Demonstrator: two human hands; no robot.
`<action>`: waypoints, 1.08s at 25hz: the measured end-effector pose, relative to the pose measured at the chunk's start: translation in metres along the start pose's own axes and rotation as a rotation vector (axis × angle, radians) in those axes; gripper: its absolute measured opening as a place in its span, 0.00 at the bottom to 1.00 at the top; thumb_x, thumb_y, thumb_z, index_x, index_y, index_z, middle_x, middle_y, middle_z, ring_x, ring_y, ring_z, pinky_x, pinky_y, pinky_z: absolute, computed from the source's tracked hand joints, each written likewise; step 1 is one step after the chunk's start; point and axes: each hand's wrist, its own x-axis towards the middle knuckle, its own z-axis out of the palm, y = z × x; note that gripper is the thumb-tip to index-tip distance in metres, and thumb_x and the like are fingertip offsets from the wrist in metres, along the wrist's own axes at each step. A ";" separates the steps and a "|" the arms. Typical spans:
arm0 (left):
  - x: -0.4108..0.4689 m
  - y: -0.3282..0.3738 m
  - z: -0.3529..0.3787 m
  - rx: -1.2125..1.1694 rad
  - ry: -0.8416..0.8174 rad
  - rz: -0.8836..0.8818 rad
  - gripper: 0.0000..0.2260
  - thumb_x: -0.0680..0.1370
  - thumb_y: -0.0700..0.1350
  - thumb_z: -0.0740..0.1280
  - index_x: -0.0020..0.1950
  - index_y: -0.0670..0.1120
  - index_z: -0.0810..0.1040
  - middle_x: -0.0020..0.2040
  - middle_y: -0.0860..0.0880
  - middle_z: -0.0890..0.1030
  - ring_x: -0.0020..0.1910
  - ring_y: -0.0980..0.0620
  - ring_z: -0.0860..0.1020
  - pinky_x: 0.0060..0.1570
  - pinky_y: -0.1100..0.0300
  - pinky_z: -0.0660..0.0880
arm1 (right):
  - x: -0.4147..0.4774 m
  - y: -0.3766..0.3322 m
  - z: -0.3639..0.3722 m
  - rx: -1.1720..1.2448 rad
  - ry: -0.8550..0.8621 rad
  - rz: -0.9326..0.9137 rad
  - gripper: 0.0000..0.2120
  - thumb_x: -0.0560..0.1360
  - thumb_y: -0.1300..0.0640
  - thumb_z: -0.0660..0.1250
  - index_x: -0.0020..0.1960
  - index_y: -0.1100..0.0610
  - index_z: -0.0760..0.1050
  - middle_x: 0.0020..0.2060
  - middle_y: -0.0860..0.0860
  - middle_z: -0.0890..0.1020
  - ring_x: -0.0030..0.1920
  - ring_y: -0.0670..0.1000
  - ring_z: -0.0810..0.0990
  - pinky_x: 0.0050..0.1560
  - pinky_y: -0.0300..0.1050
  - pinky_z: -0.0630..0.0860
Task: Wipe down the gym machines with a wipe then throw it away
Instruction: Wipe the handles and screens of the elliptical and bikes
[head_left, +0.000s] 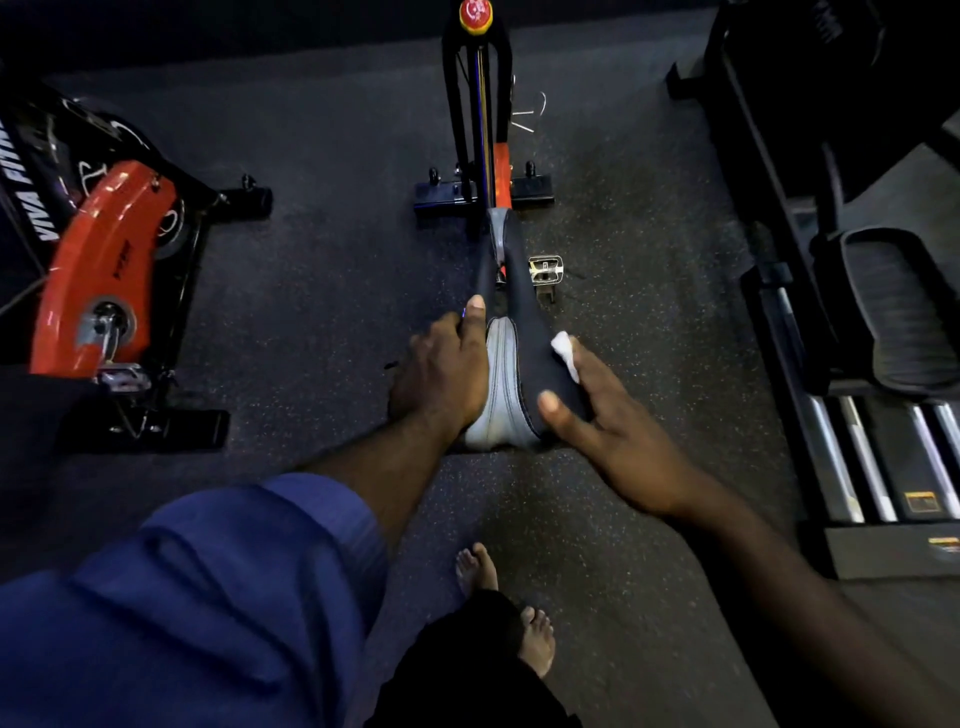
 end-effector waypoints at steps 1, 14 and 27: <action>0.000 0.000 0.000 0.000 -0.002 0.000 0.29 0.85 0.68 0.47 0.61 0.52 0.81 0.61 0.42 0.83 0.59 0.38 0.80 0.55 0.48 0.73 | -0.014 0.007 0.008 -0.013 0.020 -0.020 0.49 0.74 0.22 0.56 0.85 0.45 0.45 0.83 0.37 0.48 0.80 0.34 0.47 0.79 0.38 0.49; 0.004 -0.004 -0.002 -0.057 -0.047 -0.002 0.30 0.83 0.70 0.46 0.61 0.55 0.80 0.59 0.44 0.84 0.59 0.38 0.81 0.59 0.46 0.77 | 0.079 -0.044 0.027 -0.474 0.116 -0.107 0.51 0.75 0.21 0.40 0.85 0.55 0.36 0.83 0.49 0.34 0.82 0.47 0.32 0.82 0.48 0.37; 0.006 -0.004 0.001 -0.051 -0.036 0.013 0.28 0.84 0.68 0.47 0.64 0.54 0.79 0.61 0.43 0.84 0.59 0.37 0.81 0.59 0.43 0.77 | 0.094 -0.057 0.007 -0.162 0.107 -0.039 0.52 0.74 0.20 0.43 0.85 0.55 0.41 0.85 0.50 0.43 0.83 0.44 0.42 0.83 0.46 0.44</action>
